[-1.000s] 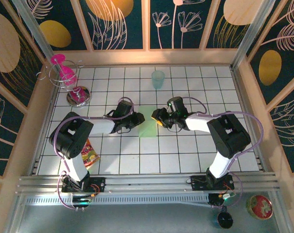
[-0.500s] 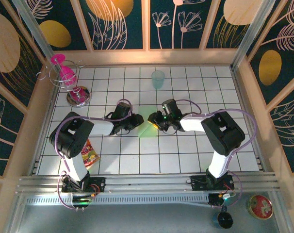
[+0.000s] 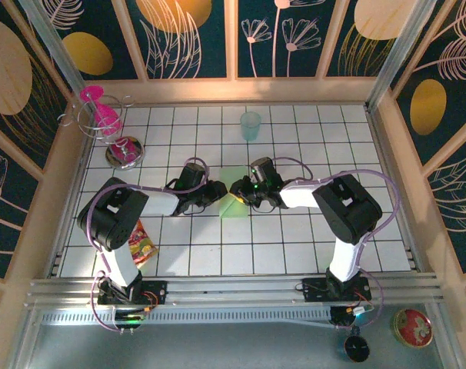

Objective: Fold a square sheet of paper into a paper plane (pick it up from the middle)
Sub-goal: Turn over the paper at the center of the table.

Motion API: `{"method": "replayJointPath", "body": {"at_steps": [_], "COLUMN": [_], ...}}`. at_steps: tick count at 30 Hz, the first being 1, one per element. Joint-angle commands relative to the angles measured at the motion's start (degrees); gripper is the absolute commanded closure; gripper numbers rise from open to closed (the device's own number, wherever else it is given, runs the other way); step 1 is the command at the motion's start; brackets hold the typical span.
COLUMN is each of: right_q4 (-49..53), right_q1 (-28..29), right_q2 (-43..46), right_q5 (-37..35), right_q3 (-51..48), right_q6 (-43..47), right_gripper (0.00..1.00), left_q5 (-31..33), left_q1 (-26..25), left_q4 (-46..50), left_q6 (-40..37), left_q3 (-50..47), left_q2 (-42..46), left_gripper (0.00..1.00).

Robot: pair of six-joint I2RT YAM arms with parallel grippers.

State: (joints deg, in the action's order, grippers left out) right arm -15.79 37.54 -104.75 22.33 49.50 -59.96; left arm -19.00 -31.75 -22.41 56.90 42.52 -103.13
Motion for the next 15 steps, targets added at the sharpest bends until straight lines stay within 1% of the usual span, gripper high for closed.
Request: {"method": "replayJointPath", "body": {"at_steps": [1,4,6,11,15], "right_q4": [-3.66,-5.09,-5.21,-5.34,-7.12], "right_q1": [1.35,1.40,1.39,1.33,0.90], "right_q2": [-0.67,-0.58,-0.53,0.70,3.82], "right_q5": [0.10,0.01,-0.43,-2.16,-3.33], "right_q3": [-0.40,-1.04,-1.15,-1.43,-2.12], "right_q6": [-0.09,0.52,0.77,2.77,5.44], "right_gripper": [0.76,0.81,0.85,0.94,0.96], "left_q5": [0.11,-0.40,-0.51,-0.16,0.73], "left_q1": [0.56,0.93,1.31,2.71,4.31], "left_q4": [2.11,2.25,2.24,2.55,2.62], "left_q6": [-0.48,-0.98,-0.99,-1.02,-0.90], "left_q3": [-1.24,-1.04,-1.04,-1.79,-3.62], "left_q2": [0.82,2.19,3.69,9.10,13.65], "left_gripper": [0.68,0.67,0.64,0.52,0.43]}}
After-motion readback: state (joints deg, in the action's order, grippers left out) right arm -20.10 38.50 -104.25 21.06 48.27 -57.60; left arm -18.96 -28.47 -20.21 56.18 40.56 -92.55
